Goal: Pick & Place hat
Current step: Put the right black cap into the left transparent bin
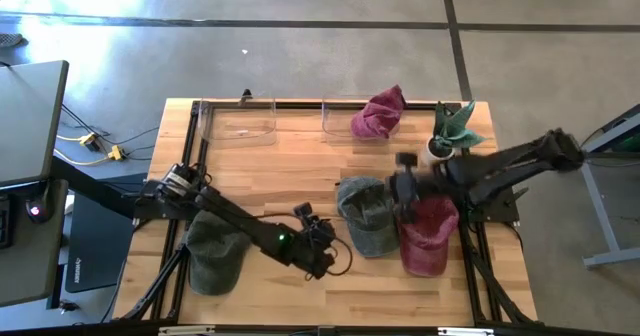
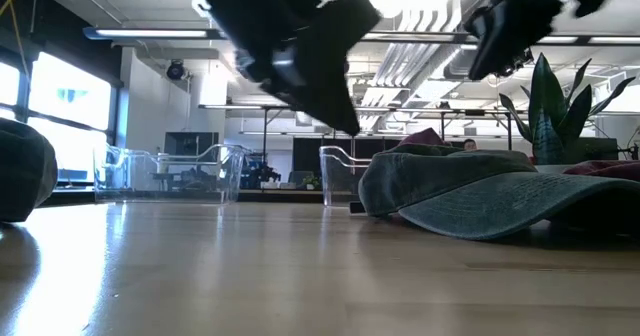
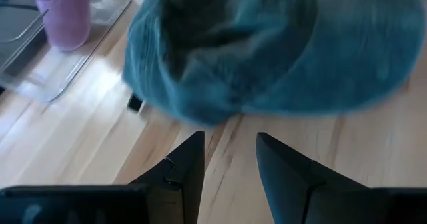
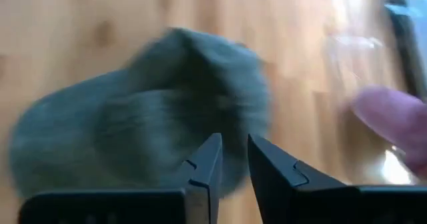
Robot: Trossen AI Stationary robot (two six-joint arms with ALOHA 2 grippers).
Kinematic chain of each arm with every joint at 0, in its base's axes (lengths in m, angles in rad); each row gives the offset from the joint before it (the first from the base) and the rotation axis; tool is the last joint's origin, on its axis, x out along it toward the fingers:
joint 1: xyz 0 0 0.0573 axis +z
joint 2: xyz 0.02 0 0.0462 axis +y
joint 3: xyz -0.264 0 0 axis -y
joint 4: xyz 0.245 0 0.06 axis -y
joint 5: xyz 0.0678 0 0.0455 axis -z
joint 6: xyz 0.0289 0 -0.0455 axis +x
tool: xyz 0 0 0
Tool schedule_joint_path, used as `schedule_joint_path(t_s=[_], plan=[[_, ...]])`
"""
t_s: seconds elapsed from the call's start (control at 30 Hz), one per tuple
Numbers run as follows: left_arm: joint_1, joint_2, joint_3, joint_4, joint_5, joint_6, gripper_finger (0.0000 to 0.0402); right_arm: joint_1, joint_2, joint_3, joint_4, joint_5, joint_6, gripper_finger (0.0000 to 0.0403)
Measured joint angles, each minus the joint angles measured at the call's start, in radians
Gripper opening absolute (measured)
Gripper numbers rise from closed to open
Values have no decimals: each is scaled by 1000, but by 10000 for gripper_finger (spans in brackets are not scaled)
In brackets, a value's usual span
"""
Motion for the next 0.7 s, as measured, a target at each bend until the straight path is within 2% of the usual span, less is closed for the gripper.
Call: schedule_joint_path(t_s=[0.1, 0.17, 0.27, 0.4, 0.6, 0.7], plan=[[36, 19, 4, 64, 34, 9, 129, 143, -11, -135, 173, 77, 35, 57], [49, 28, -1, 47, 61, 9, 129, 205, -11, -240, 328, 126, 40, 54], [52, 25, 2, 62, 81, 9, 129, 218, -11, -359, 533, 203, 28, 58], [52, 33, 2, 71, 99, 10, 129, 107, -11, -391, 596, 170, -51, 95], [52, 40, 1, 115, 108, 63, 129, -97, -10, -386, 623, -14, -217, 185], [52, 40, 0, 106, 116, 69, 129, -179, 15, -386, 629, -112, -281, 212]])
